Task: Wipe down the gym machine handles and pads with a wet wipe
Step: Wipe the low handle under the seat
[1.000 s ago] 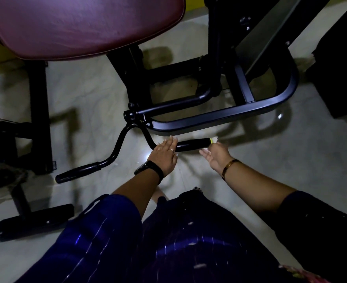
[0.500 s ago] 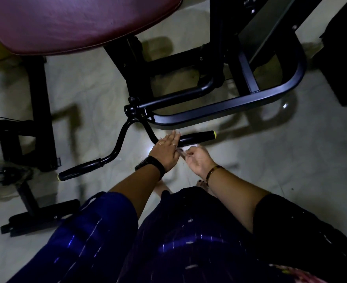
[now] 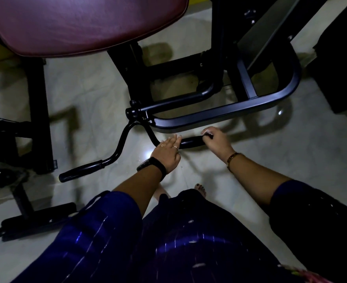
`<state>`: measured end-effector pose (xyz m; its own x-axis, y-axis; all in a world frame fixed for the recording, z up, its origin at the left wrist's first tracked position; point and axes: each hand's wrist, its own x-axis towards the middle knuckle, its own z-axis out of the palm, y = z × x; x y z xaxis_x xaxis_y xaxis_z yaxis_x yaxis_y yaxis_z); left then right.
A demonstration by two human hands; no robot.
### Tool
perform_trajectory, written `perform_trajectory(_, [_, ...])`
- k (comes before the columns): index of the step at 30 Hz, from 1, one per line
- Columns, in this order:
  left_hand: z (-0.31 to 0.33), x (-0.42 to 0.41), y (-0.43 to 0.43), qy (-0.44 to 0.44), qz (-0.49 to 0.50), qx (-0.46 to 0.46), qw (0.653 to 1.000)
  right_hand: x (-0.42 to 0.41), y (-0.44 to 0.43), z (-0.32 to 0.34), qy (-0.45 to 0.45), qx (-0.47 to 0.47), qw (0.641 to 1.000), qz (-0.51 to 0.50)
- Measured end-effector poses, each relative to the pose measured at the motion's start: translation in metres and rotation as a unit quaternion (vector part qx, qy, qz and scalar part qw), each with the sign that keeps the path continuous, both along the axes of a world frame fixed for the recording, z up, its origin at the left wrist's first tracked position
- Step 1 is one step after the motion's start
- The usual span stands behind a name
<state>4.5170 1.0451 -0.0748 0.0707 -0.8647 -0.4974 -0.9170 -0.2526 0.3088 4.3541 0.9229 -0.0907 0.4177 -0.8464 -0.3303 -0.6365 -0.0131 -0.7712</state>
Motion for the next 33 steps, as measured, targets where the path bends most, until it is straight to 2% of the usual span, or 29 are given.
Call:
perform_trajectory(2, [0.0,0.0,-0.001,-0.003,-0.002,0.004,1.0,0.003,0.0,0.003,0.139,-0.095,0.974,0.151])
perform_trajectory(5, [-0.001,0.0,0.0,0.0,0.021,0.006,1.0,0.013,0.009,0.01,0.237,-0.183,0.914,0.273])
perform_trajectory(8, [-0.004,0.003,0.01,-0.029,0.051,0.015,0.998,0.026,0.021,0.01,0.25,-0.197,0.884,0.342])
perform_trajectory(11, [-0.006,0.008,0.018,-0.064,0.028,0.023,0.997,0.041,0.037,0.008,0.255,-0.216,0.853,0.4])
perform_trajectory(14, [-0.007,0.008,0.017,-0.076,0.025,0.03,0.996,0.043,0.059,0.005,0.286,-0.248,0.825,0.418])
perform_trajectory(19, [-0.008,0.006,0.016,-0.081,0.028,0.029,0.996,0.001,0.065,-0.009,0.288,-0.339,0.787,0.427])
perform_trajectory(21, [-0.007,0.008,0.016,-0.086,0.022,0.032,0.996,-0.013,0.056,-0.01,0.295,-0.352,0.787,0.412])
perform_trajectory(23, [-0.007,0.009,0.016,-0.087,0.02,0.034,0.995,-0.01,0.049,-0.006,0.308,-0.33,0.806,0.382])
perform_trajectory(28, [-0.008,0.005,0.016,-0.081,0.037,0.035,0.995,0.039,0.048,0.01,0.302,-0.263,0.839,0.369])
perform_trajectory(33, [-0.012,0.007,0.018,-0.08,0.033,0.022,0.996,0.04,0.067,0.008,0.308,-0.28,0.809,0.415])
